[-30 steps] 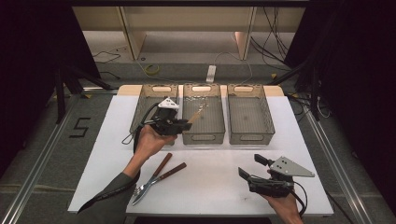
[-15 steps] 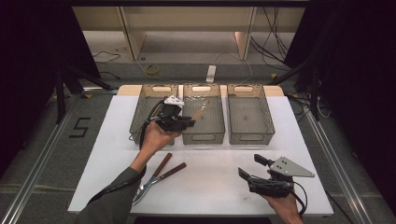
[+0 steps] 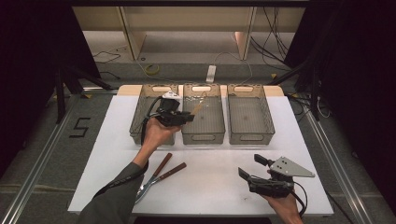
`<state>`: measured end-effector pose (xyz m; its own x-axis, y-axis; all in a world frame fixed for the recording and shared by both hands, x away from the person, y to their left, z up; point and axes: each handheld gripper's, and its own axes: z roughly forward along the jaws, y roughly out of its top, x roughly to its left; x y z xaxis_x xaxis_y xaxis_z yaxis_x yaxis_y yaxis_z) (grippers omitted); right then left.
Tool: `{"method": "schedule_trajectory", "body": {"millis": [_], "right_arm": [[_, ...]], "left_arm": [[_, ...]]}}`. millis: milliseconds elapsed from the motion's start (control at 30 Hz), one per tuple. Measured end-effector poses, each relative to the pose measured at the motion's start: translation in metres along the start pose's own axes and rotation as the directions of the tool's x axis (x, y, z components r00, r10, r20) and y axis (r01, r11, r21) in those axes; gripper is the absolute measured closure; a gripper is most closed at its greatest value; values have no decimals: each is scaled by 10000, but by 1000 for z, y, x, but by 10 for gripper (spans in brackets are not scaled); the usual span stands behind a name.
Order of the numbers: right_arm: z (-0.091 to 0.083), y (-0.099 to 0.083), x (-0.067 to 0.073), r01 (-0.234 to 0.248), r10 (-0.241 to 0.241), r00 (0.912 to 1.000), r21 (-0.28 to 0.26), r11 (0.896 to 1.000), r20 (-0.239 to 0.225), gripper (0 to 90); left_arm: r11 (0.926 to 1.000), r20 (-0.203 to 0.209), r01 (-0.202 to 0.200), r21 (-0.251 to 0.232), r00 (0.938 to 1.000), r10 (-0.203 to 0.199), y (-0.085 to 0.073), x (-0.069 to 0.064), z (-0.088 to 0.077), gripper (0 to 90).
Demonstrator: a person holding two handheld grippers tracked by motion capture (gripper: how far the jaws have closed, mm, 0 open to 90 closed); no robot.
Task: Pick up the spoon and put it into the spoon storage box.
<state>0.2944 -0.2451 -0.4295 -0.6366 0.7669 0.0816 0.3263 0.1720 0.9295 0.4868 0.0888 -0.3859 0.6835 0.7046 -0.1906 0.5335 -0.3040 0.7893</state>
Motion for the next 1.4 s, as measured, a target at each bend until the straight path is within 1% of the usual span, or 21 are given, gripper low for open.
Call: {"method": "schedule_trajectory", "body": {"millis": [100,133,167,200,333,467,500,533,667,733,1167,1367,1400], "right_arm": [[0,0,0,3,-3,10000,-1,10000,-5,233],[0,0,0,0,0,10000,2,10000,-12,233],[1,0,0,0,0,10000,16,10000,-24,233],[0,0,0,5,-5,10000,16,10000,-27,233],[0,0,-1,-33,33,10000,-7,10000,-9,233],[0,0,0,-13,13,10000,-8,10000,-8,233],[0,0,0,-1,1,10000,-1,10000,-15,233],[1,0,0,-4,4,10000,3,10000,-23,233],[1,-1,0,-2,2,10000,18,10000,-39,233],[1,0,0,-5,5,10000,9,10000,-28,233],[1,-1,0,-6,7,10000,24,10000,-36,233],[1,-1,0,-19,19,10000,22,10000,-26,233],[1,-1,0,-1,1,10000,13,10000,-37,233]], "left_arm": [[10000,-30,-46,52,10000,46,1,-1,7,738],[10000,-30,-46,52,10000,46,1,-1,7,738],[10000,-46,50,51,10000,-50,1,-1,11,738],[10000,-69,49,25,10000,-49,1,-1,13,737],[10000,-82,51,53,10000,-51,2,0,14,737],[9998,-106,177,26,9998,-177,0,1,16,736],[9999,-114,95,107,9999,-94,0,1,17,736],[9998,-106,157,86,9998,-156,-1,0,18,736],[9997,-105,123,221,9999,-121,-2,0,22,736],[9996,-111,175,225,9998,-173,-4,0,24,735],[9986,-179,261,470,9995,-252,-9,3,29,732],[9977,-172,369,567,9992,-360,-11,3,33,731],[9976,-156,327,608,9994,-318,-11,3,33,731]]}}
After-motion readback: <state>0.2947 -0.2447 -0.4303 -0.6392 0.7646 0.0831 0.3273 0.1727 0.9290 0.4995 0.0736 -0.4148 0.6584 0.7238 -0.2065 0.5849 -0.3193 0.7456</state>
